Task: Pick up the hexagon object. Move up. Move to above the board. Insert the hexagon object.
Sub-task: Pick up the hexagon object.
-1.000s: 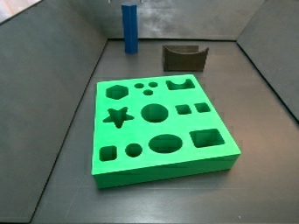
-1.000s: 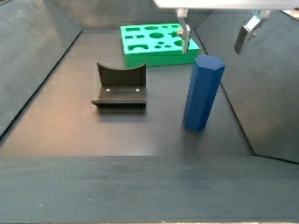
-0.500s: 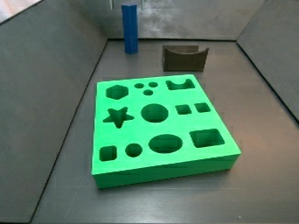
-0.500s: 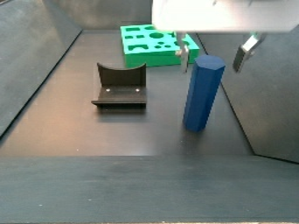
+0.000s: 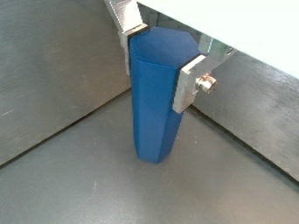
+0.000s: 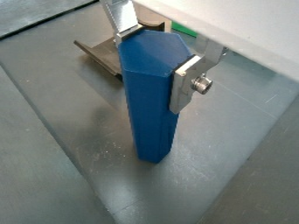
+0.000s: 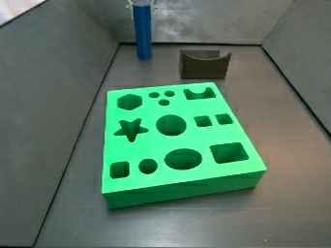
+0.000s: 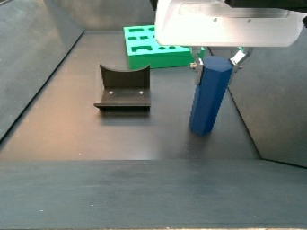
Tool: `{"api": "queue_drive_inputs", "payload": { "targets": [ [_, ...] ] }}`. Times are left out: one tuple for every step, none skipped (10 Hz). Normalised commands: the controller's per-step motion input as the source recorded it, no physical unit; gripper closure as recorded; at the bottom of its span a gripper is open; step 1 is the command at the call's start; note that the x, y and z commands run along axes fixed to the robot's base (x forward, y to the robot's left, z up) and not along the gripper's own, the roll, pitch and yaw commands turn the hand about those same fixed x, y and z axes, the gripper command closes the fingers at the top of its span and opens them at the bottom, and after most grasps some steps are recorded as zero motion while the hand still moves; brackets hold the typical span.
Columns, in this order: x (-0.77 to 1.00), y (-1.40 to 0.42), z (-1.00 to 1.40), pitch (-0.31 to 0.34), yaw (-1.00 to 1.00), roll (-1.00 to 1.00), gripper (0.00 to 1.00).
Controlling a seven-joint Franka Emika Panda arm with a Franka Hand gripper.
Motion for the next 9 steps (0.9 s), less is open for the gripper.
{"api": "queue_drive_inputs", "payload": {
  "targets": [
    [0.0, 0.0, 0.0, 0.0, 0.0, 0.0, 1.0],
    [0.0, 0.0, 0.0, 0.0, 0.0, 0.0, 1.0],
    [0.0, 0.0, 0.0, 0.0, 0.0, 0.0, 1.0],
    [0.0, 0.0, 0.0, 0.0, 0.0, 0.0, 1.0],
    [0.0, 0.0, 0.0, 0.0, 0.0, 0.0, 1.0],
    [0.0, 0.0, 0.0, 0.0, 0.0, 0.0, 1.0],
    [0.0, 0.0, 0.0, 0.0, 0.0, 0.0, 1.0],
    [0.0, 0.0, 0.0, 0.0, 0.0, 0.0, 1.0],
    [0.0, 0.0, 0.0, 0.0, 0.0, 0.0, 1.0]
  ]
}}
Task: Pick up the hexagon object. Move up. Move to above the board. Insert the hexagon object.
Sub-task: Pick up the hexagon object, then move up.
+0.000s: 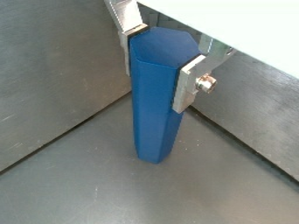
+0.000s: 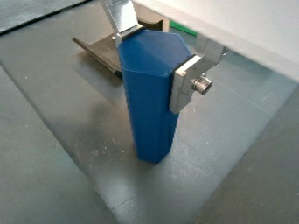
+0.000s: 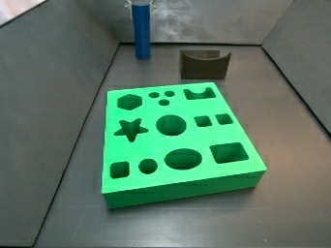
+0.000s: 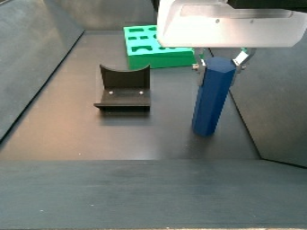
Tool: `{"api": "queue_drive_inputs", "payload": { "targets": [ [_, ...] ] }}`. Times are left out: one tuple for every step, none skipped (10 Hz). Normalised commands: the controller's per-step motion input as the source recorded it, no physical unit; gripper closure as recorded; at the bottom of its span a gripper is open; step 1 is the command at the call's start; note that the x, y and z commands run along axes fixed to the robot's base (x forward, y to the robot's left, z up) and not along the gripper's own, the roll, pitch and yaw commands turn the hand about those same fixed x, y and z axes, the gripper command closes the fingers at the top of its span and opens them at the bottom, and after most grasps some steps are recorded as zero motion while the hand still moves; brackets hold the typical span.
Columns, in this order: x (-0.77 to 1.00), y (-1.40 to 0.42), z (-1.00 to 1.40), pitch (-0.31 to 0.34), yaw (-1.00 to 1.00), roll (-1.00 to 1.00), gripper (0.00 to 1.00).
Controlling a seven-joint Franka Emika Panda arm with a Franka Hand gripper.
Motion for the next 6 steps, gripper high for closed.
{"api": "queue_drive_inputs", "payload": {
  "targets": [
    [0.0, 0.0, 0.0, 0.0, 0.0, 0.0, 1.0],
    [0.0, 0.0, 0.83, 0.0, 0.0, 0.0, 1.0],
    [-0.03, 0.02, 0.8, 0.021, -0.01, 0.0, 1.0],
    [-0.04, 0.02, 0.7, 0.043, -0.02, 0.01, 1.0],
    [-0.03, 0.02, 0.57, 0.053, -0.02, 0.03, 1.0],
    [-0.02, 0.02, 0.43, 0.065, -0.02, 0.04, 1.0]
  ]
}}
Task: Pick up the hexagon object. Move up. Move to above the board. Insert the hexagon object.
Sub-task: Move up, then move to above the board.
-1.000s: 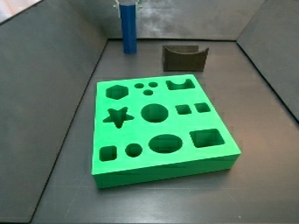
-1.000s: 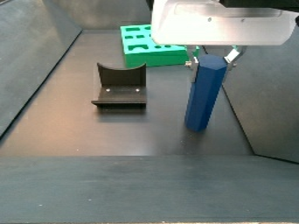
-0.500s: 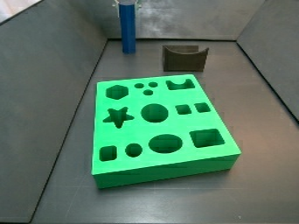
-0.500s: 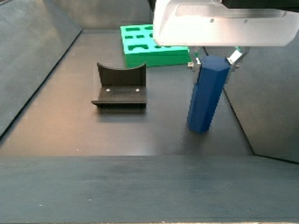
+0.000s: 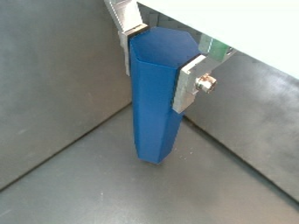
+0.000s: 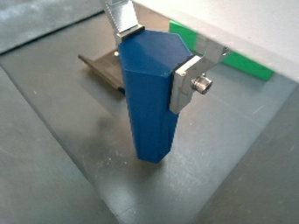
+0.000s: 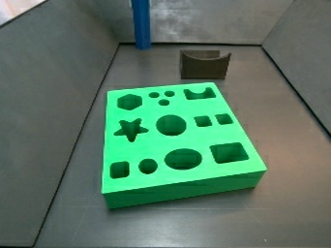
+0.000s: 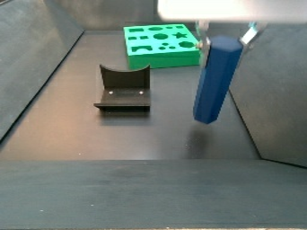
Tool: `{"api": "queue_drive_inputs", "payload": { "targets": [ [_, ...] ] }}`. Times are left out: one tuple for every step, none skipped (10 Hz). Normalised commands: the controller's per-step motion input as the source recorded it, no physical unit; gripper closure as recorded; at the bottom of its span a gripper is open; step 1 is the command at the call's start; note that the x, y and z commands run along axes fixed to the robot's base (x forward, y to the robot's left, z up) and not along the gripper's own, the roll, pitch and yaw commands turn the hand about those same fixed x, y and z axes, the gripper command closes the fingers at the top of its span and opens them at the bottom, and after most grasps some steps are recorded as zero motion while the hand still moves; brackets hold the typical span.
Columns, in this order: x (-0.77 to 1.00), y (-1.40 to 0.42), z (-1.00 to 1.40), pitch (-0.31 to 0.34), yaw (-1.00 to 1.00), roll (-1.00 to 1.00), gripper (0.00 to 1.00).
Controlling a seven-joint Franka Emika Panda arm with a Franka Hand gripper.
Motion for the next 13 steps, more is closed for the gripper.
{"api": "queue_drive_inputs", "payload": {
  "targets": [
    [-0.01, 0.01, 0.23, 0.081, -0.01, 0.06, 1.0],
    [0.19, 0.15, 1.0, 0.11, -0.26, 0.27, 1.0],
    [0.2, 0.16, 1.0, 0.111, -0.26, 0.27, 1.0],
    [0.16, 0.13, 1.0, 0.146, -0.14, 0.18, 1.0],
    [0.14, 0.12, 1.0, 0.129, -0.08, 0.13, 1.0],
    [0.13, 0.11, 1.0, 0.112, -0.05, 0.1, 1.0],
    [0.11, 0.09, 1.0, 0.101, -0.02, 0.08, 1.0],
    [0.1, 0.08, 1.0, 0.098, -0.01, 0.06, 1.0],
    [0.09, 0.07, 1.0, 0.097, -0.01, 0.06, 1.0],
    [0.07, 0.06, 1.0, 0.094, -0.01, 0.05, 1.0],
    [0.05, 0.04, 0.93, 0.089, -0.01, 0.05, 1.0],
    [0.03, 0.03, 0.78, 0.086, -0.01, 0.05, 1.0],
    [0.02, 0.02, 0.62, 0.087, -0.01, 0.05, 1.0]
  ]
}}
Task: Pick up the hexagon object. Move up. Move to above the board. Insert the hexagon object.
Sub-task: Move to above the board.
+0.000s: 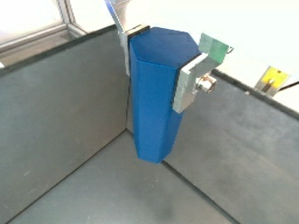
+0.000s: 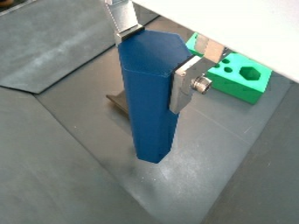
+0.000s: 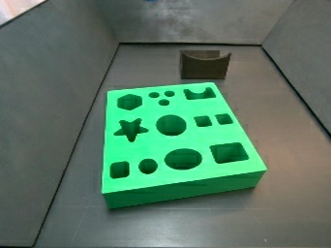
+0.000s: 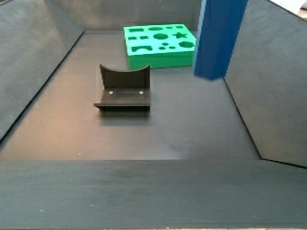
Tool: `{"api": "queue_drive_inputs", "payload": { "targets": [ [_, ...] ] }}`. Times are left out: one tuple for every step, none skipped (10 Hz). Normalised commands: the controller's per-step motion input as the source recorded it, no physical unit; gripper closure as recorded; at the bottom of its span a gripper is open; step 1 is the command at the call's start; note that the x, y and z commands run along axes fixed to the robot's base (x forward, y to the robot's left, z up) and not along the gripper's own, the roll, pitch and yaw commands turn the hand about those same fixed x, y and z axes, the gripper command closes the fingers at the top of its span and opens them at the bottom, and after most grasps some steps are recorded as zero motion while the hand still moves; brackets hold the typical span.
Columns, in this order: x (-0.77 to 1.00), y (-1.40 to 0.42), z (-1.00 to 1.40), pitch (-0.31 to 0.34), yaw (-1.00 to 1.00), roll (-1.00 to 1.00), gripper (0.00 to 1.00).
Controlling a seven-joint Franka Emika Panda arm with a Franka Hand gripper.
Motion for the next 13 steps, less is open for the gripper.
{"api": "queue_drive_inputs", "payload": {
  "targets": [
    [0.01, 0.01, 0.47, 0.087, -0.01, 0.05, 1.0],
    [0.01, 0.01, 0.31, 0.088, -0.01, 0.05, 1.0],
    [0.1, -1.0, 0.05, 0.285, -0.01, -0.21, 1.0],
    [0.11, -1.0, 0.03, 0.261, 0.0, -0.2, 1.0],
    [0.11, -1.0, 0.04, 0.196, 0.02, -0.14, 1.0],
    [0.11, -1.0, 0.04, 0.11, 0.01, -0.13, 1.0],
    [0.11, -1.0, 0.04, 0.079, 0.01, -0.08, 1.0],
    [0.11, -1.0, 0.05, 0.055, 0.01, -0.02, 1.0],
    [0.11, -1.0, 0.05, 0.045, 0.01, -0.02, 1.0],
    [0.11, -1.0, 0.05, 0.041, 0.01, -0.02, 1.0],
    [0.11, -1.0, 0.05, 0.043, 0.01, -0.01, 1.0],
    [0.11, -1.0, 0.06, 0.05, 0.01, 0.0, 1.0],
    [0.12, -1.0, 0.06, 0.064, 0.01, -0.02, 1.0]
  ]
}}
